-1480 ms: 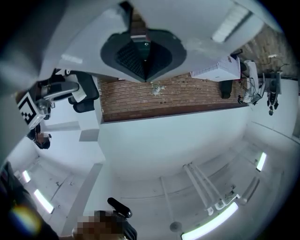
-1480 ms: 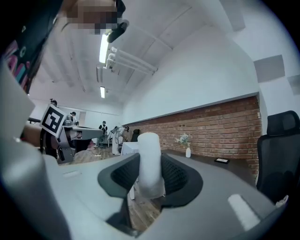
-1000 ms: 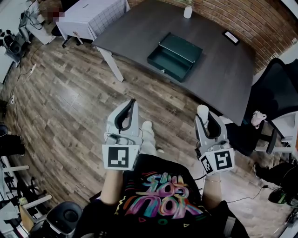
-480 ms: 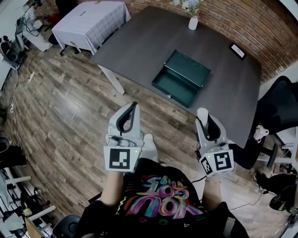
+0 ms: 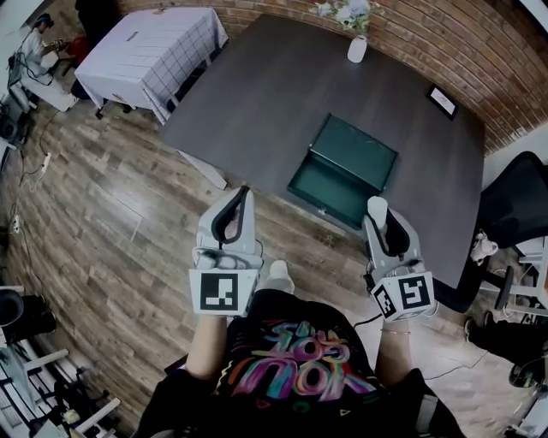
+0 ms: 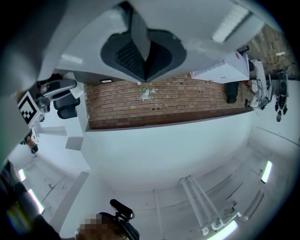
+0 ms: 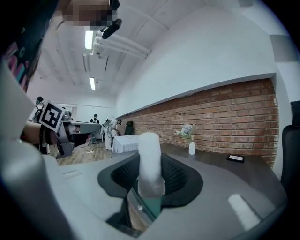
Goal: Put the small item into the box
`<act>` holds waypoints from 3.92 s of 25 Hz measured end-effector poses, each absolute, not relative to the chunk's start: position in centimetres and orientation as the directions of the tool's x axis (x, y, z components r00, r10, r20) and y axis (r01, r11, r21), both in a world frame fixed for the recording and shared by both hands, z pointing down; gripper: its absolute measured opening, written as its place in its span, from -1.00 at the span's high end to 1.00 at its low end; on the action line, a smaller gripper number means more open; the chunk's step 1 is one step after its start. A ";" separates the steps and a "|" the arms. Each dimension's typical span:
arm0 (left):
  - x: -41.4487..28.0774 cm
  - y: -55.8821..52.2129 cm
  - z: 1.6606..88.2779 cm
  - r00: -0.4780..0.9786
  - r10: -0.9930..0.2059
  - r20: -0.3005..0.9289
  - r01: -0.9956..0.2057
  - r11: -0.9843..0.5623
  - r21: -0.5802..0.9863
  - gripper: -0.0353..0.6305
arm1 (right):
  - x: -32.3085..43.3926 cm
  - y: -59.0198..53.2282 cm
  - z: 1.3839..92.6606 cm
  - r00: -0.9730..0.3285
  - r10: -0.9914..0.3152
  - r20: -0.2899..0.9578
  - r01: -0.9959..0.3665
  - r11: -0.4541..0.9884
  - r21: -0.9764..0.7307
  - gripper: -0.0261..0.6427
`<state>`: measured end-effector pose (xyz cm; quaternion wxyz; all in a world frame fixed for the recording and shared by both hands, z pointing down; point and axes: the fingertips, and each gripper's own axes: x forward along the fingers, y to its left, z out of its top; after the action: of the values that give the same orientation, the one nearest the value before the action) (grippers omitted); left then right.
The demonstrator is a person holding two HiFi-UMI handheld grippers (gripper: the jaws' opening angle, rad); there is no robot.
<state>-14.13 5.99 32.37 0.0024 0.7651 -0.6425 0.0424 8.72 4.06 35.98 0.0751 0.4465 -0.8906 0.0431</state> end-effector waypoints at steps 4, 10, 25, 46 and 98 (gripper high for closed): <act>-15.1 3.9 33.3 0.201 -0.976 0.086 -0.977 -0.206 -0.047 0.89 | 7.9 2.6 36.5 -0.560 -0.808 0.184 -0.823 0.568 -0.012 0.50; -14.8 2.0 34.4 0.239 -0.963 0.124 -0.970 -0.243 -0.023 0.89 | 8.5 1.6 36.4 -0.518 -0.831 0.204 -0.850 0.527 -0.008 0.50; -10.9 -6.9 33.9 0.275 -0.956 0.104 -0.959 -0.280 -0.034 0.89 | 11.6 -5.8 37.1 -0.501 -0.841 0.204 -0.861 0.509 -0.019 0.50; -9.1 -15.2 32.0 0.253 -0.963 0.088 -0.963 -0.260 -0.066 0.89 | 11.9 -14.7 35.6 -0.564 -0.807 0.172 -0.822 0.570 -0.021 0.50; -7.1 -15.4 35.2 0.393 -0.910 0.132 -0.917 -0.398 -0.014 0.89 | 5.3 -7.6 52.9 -0.622 -0.508 0.596 -0.686 0.720 -0.102 0.50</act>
<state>-7.11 -15.39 35.15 0.0305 0.8339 -0.5479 0.0592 5.34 -7.63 52.91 0.2748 0.3371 -0.8857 0.1623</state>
